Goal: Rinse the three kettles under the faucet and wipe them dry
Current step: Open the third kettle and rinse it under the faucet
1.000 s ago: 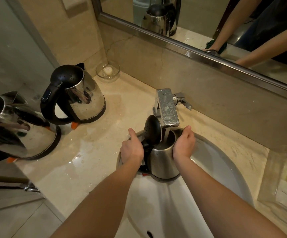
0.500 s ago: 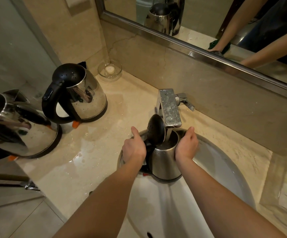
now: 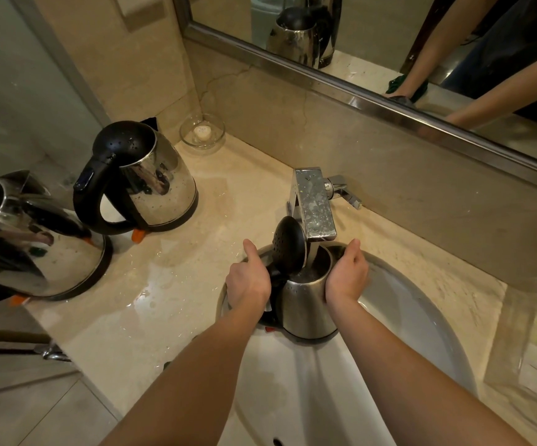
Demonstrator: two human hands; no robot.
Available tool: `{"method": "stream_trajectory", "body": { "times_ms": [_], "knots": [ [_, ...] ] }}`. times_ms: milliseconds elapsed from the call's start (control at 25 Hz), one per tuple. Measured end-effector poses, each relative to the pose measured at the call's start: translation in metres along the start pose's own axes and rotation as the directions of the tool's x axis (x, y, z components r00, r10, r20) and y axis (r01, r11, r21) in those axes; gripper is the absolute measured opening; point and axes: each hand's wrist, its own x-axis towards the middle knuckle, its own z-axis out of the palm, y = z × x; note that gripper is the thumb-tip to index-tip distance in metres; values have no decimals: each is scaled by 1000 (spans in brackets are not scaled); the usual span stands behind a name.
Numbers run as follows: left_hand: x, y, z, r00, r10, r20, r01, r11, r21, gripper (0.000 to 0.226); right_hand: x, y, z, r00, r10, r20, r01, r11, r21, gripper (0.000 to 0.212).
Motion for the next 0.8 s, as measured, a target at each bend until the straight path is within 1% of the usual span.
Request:
{"method": "stream_trajectory", "body": {
  "times_ms": [360, 520, 800],
  "knots": [
    [6, -4, 2, 1000, -19, 7, 19, 1000, -13, 69, -2, -4, 0, 1000, 12, -4, -12, 1000, -4, 48],
    [8, -6, 3, 999, -32, 3, 32, 1000, 0, 76, -2, -3, 1, 1000, 13, -12, -13, 1000, -11, 50],
    [10, -6, 5, 999, -35, -3, 35, 999, -8, 75, -2, -3, 1, 1000, 12, -20, -12, 1000, -12, 51]
  ]
}}
